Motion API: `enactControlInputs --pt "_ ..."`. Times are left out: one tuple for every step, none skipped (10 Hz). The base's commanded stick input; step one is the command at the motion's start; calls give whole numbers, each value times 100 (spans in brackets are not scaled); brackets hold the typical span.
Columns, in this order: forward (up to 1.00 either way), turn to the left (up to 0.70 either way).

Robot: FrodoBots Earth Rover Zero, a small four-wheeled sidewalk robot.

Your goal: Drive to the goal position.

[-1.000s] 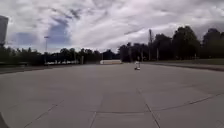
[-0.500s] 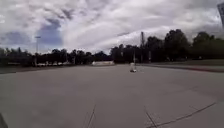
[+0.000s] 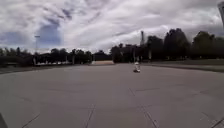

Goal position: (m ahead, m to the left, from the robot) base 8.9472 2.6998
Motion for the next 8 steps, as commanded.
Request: enactControlInputs --pt "70 1" --pt "70 1" --pt "70 1" --pt "70 1" --pt "70 1" --pt "70 1" --pt "70 1" --pt "70 1"
